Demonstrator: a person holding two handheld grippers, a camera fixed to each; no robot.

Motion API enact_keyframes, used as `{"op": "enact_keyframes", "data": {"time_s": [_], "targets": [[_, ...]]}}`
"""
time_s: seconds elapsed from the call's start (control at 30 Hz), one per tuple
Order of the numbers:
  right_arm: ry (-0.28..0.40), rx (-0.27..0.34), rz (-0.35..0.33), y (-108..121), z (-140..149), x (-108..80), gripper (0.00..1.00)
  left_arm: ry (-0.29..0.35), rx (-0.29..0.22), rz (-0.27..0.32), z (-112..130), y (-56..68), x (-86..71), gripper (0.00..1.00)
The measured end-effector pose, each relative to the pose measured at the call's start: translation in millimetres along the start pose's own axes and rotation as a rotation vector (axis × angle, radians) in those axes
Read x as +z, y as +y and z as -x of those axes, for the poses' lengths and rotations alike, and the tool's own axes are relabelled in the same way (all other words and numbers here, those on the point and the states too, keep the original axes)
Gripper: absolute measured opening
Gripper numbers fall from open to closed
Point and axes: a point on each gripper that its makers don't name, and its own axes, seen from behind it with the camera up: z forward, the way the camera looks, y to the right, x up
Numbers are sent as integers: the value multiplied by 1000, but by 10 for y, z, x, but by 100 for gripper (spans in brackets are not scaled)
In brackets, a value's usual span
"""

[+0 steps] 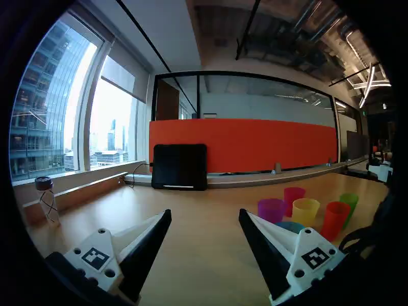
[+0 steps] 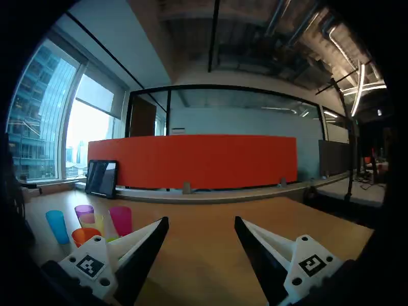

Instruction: Pour water

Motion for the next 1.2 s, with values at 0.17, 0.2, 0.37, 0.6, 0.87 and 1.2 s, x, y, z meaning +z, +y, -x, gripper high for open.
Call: {"op": "enact_keyframes", "data": {"time_s": [0.17, 0.2, 0.37, 0.6, 0.87, 1.2], "targets": [[-11, -10, 2, 26, 47, 4, 100, 0, 0, 0, 2, -3, 0, 98], [-13, -12, 3, 34, 55, 7, 100, 0, 0, 0, 2, -3, 0, 99], [-20, -19, 8, 79, 88, 19, 100, 0, 0, 0, 2, 2, 4, 99], [-28, -9, 11, 105, 119, 28, 100, 0, 0, 0, 5, 3, 1, 98], [-42, -9, 3, 80, 139, 31, 100, 0, 0, 0, 4, 1, 2, 98], [-45, -8, 3, 75, 138, 43, 100, 0, 0, 0, 1, 4, 0, 99]]}}
